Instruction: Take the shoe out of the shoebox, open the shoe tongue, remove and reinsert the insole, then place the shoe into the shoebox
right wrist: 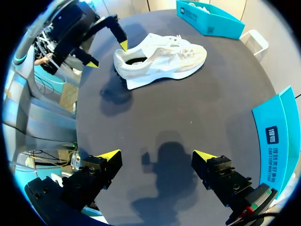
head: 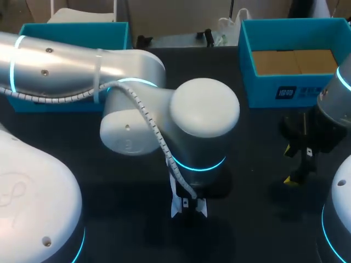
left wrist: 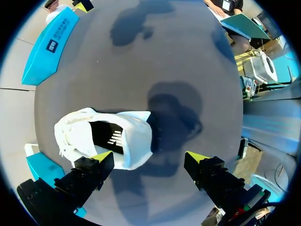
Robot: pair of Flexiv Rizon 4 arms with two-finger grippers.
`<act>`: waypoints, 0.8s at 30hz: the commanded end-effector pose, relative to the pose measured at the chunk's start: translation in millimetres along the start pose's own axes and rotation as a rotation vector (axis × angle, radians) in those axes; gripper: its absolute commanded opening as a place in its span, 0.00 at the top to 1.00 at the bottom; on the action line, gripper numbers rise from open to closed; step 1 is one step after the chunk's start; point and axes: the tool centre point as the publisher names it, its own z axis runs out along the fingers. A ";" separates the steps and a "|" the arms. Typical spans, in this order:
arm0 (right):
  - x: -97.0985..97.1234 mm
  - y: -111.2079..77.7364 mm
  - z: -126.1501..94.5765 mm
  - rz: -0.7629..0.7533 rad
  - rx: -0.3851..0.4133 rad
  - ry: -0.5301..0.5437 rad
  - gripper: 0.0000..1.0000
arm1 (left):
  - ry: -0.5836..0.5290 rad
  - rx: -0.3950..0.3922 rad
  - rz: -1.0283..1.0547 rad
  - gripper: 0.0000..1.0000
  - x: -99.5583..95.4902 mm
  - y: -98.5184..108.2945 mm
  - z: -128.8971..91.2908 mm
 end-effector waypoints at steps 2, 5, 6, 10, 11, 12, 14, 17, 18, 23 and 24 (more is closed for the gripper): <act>1.2 -0.1 0.5 0.001 0.001 -0.003 0.00 | 0.012 -0.008 0.000 0.00 -6.3 -7.0 12.3; 1.2 -0.1 0.5 0.001 0.001 -0.003 0.00 | 0.036 -0.002 0.004 0.00 -11.1 -8.5 20.1; 1.2 -0.1 0.5 0.001 0.001 -0.003 0.00 | 0.049 0.005 0.009 0.00 -11.1 -9.3 22.9; 1.2 -0.1 0.5 0.001 0.001 -0.003 0.00 | 0.063 -0.008 0.019 0.00 -9.3 -13.4 33.8; 1.2 -0.1 0.5 0.001 0.001 -0.003 0.00 | 0.069 -0.008 0.022 0.00 -9.3 -13.6 36.0; 1.2 -0.1 0.5 0.001 0.001 -0.003 0.00 | 0.075 -0.007 0.023 0.00 -8.9 -13.5 38.0; 1.2 -0.1 0.5 0.001 0.001 -0.003 0.00 | 0.083 -0.004 0.025 0.00 -8.3 -12.8 41.7; 1.2 -0.1 0.5 0.001 0.001 -0.003 0.00 | 0.095 -0.005 0.032 0.00 -7.0 -12.4 46.7; 1.2 -0.1 0.5 0.001 0.001 -0.003 0.00 | 0.096 -0.004 0.035 0.01 -6.3 -12.5 47.8; 1.2 -0.1 0.5 0.001 0.001 -0.003 0.00 | 0.105 -0.003 0.037 0.21 -4.4 -11.4 53.5; 1.2 -0.1 0.5 0.001 0.001 -0.003 0.00 | 0.107 -0.001 0.035 0.22 -3.7 -10.5 54.1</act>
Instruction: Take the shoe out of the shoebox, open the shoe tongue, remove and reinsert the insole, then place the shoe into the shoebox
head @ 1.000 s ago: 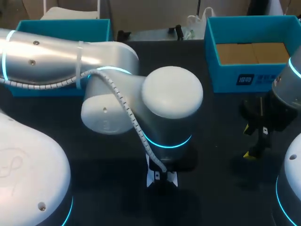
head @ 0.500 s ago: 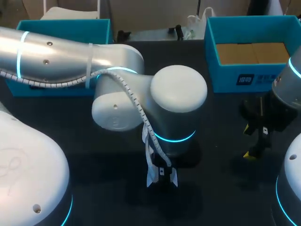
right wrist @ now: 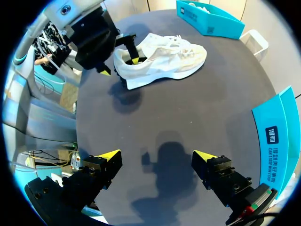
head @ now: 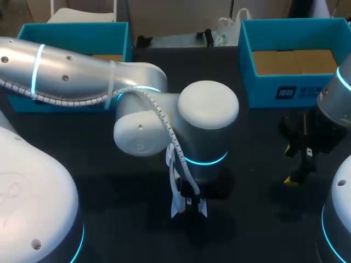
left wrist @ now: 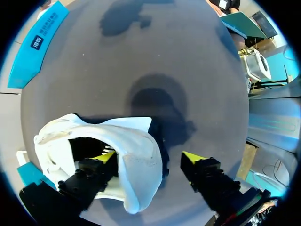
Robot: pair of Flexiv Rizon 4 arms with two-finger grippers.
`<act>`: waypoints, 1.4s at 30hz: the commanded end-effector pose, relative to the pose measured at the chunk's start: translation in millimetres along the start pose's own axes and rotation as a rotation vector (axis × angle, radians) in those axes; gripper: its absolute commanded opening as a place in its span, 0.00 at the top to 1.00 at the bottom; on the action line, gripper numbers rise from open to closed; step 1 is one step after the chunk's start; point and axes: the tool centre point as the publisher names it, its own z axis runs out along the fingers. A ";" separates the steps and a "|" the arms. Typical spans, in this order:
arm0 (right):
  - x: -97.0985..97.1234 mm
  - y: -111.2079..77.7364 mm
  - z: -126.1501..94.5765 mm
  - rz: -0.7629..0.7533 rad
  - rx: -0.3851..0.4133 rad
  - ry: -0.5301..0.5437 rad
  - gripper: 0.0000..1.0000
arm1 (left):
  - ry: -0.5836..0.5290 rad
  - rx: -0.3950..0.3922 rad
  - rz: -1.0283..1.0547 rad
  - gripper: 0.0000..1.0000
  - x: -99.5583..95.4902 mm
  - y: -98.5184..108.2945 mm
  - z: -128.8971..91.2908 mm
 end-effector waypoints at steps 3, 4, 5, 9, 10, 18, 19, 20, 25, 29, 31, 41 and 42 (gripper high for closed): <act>1.2 -0.1 0.5 0.001 0.001 -0.003 0.00 | 0.007 0.009 -0.003 0.27 3.1 3.2 7.3; 1.2 -0.1 0.5 0.001 0.001 -0.003 0.00 | 0.008 0.010 -0.003 0.27 4.2 3.8 8.0; 1.2 -0.1 0.5 0.001 0.001 -0.003 0.00 | 0.009 0.010 -0.002 0.29 4.9 4.2 9.3; 1.2 -0.1 0.5 0.001 0.001 -0.003 0.00 | 0.021 0.009 -0.002 0.39 6.3 4.2 15.4; 1.2 -0.1 0.5 0.001 0.001 -0.003 0.00 | 0.023 0.009 -0.003 0.41 6.5 4.3 16.4; 1.2 -0.1 0.5 0.001 0.001 -0.003 0.00 | 0.031 0.010 -0.018 1.00 6.8 7.1 19.3; 1.2 -0.1 0.5 0.001 0.001 -0.003 0.00 | 0.031 0.011 -0.019 1.00 7.0 8.2 18.2; 1.2 -0.1 0.5 0.001 0.001 -0.003 0.00 | 0.032 0.012 -0.019 1.00 7.1 8.7 17.4; 1.2 -0.1 0.5 0.001 0.001 -0.003 0.00 | 0.030 0.018 -0.013 1.00 7.6 12.5 1.5; 1.2 -0.1 0.5 0.001 0.001 -0.003 0.00 | 0.035 0.031 -0.008 1.00 3.2 20.1 -19.6; 1.2 -0.1 0.5 0.001 0.001 -0.003 0.00 | 0.045 0.020 -0.009 1.00 -2.0 24.1 -33.3; 1.2 -0.1 0.5 0.001 0.001 -0.003 0.00 | 0.118 0.022 0.072 1.00 -33.6 54.6 -123.0; 1.2 -0.1 0.5 0.001 0.001 -0.003 0.00 | 0.120 0.021 0.073 1.00 -37.4 58.0 -129.7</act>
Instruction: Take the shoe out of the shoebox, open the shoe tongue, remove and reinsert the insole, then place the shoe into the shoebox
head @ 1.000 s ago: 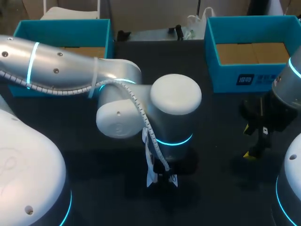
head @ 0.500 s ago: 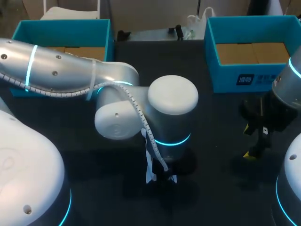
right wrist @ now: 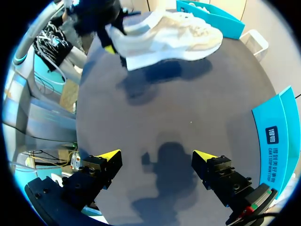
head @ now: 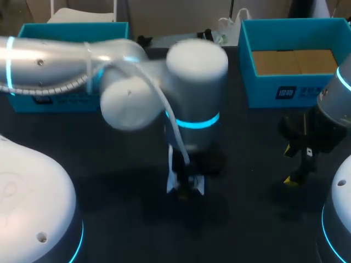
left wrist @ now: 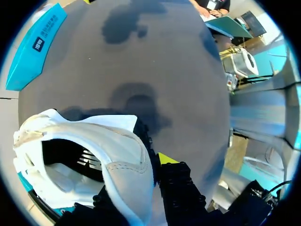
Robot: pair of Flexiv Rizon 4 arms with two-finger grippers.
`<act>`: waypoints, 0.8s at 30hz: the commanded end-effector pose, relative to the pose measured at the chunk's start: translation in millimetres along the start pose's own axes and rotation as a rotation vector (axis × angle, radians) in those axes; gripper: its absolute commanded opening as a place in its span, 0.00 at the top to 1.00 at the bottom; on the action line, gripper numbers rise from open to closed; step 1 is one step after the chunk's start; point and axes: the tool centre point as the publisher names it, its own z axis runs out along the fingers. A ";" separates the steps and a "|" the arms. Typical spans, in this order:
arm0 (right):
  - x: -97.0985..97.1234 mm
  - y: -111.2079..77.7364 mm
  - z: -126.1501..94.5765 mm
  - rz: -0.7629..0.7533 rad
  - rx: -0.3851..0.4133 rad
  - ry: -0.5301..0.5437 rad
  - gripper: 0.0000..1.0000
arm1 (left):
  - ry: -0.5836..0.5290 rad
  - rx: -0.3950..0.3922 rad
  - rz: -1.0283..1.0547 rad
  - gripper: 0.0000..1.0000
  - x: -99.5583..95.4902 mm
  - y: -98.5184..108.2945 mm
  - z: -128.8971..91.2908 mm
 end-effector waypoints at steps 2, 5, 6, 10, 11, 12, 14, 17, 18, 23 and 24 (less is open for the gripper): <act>1.1 -0.1 0.5 0.001 0.001 -0.003 0.00 | 0.014 0.006 0.012 1.00 -12.7 40.6 -76.5; 1.1 -0.1 0.5 0.001 0.001 -0.003 0.00 | 0.032 -0.001 0.016 1.00 -24.7 54.5 -92.7; 1.1 -0.1 0.5 0.001 0.001 -0.003 0.00 | 0.030 0.002 0.013 1.00 -28.9 59.4 -97.4; 1.1 -0.1 0.5 0.001 0.001 -0.003 0.00 | 0.034 -0.001 0.023 1.00 -48.9 80.9 -119.2; 1.1 -0.1 0.5 0.001 0.001 -0.003 0.00 | 0.031 0.011 0.017 1.00 -55.3 87.9 -126.4; 1.1 -0.1 0.5 0.001 0.001 -0.003 0.00 | 0.029 0.010 0.016 1.00 -62.0 95.0 -134.3; 1.1 -0.1 0.5 0.001 0.001 -0.003 0.00 | 0.025 0.009 0.018 1.00 -78.8 109.2 -152.2; 1.1 -0.1 0.5 0.001 0.001 -0.003 0.00 | 0.039 -0.017 0.096 1.00 -105.9 134.4 -183.9; 1.1 -0.1 0.5 0.001 0.001 -0.003 0.00 | 0.039 -0.017 0.096 1.00 -105.9 134.4 -183.9; 1.1 -0.1 0.5 0.001 0.001 -0.003 0.00 | 0.039 -0.017 0.096 1.00 -105.9 134.4 -183.9; 1.1 -0.1 0.5 0.001 0.001 -0.003 0.00 | 0.039 -0.017 0.096 1.00 -105.9 134.4 -183.9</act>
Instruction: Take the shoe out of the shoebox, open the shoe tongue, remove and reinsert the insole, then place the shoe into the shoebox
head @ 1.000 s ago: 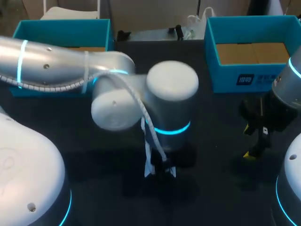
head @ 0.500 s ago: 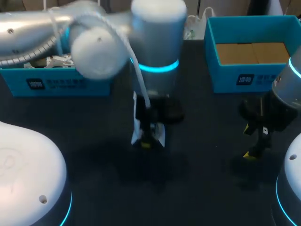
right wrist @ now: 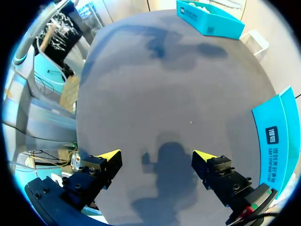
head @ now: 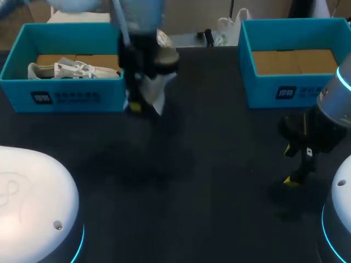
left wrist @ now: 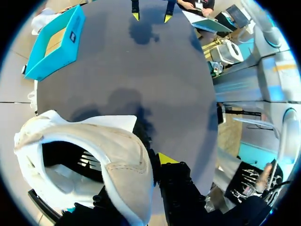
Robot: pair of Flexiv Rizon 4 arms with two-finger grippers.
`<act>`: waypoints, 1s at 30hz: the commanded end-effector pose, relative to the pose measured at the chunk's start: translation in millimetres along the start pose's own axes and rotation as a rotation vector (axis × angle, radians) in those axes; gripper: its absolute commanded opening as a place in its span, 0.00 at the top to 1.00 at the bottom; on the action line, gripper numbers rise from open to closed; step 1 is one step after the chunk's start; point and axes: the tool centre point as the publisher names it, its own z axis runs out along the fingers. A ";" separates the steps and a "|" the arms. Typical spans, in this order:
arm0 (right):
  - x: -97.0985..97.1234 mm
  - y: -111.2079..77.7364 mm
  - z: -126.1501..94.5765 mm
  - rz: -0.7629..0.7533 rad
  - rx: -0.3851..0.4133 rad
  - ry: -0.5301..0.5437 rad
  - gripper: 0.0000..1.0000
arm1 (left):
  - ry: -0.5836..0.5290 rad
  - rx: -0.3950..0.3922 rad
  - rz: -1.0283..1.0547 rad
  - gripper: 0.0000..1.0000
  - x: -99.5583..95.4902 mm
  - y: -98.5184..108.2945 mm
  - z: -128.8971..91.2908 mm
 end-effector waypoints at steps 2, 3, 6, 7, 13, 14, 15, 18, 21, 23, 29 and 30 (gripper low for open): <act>1.1 -0.1 0.5 0.001 0.001 -0.003 0.00 | -0.007 0.007 0.003 1.00 3.4 12.9 -15.4; 1.1 -0.1 0.5 0.001 0.001 -0.003 0.00 | -0.007 0.007 0.003 1.00 3.4 12.9 -15.4; 1.1 -0.1 0.5 0.001 0.001 -0.003 0.00 | -0.007 0.007 0.003 1.00 3.4 12.9 -15.4; 1.1 -0.1 0.5 0.001 0.001 -0.003 0.00 | -0.007 0.007 0.003 1.00 3.4 12.9 -15.4; 1.1 -0.1 0.5 0.001 0.001 -0.003 0.00 | 0.050 0.025 0.084 1.00 -22.4 37.7 -15.1; 1.1 -0.1 0.5 0.001 0.001 -0.003 0.00 | 0.046 0.027 0.078 1.00 -30.5 46.9 -18.2; 1.1 -0.1 0.5 0.001 0.001 -0.003 0.00 | 0.048 0.033 0.079 1.00 -38.6 55.8 -21.2; 1.1 -0.1 0.5 0.001 0.001 -0.003 0.00 | 0.026 0.027 0.048 1.00 -64.3 85.2 -30.7; 1.1 -0.1 0.5 0.001 0.001 -0.003 0.00 | 0.021 0.052 0.003 1.00 -89.0 114.7 -39.9; 1.1 -0.1 0.5 0.001 0.001 -0.003 0.00 | 0.005 0.043 -0.030 1.00 -102.6 131.7 -46.5; 1.1 -0.1 0.5 0.001 0.001 -0.003 0.00 | 0.005 0.031 -0.111 1.00 -147.8 184.7 -63.0; 1.1 -0.1 0.5 0.001 0.001 -0.003 0.00 | 0.000 0.013 -0.116 1.00 -153.4 192.1 -65.5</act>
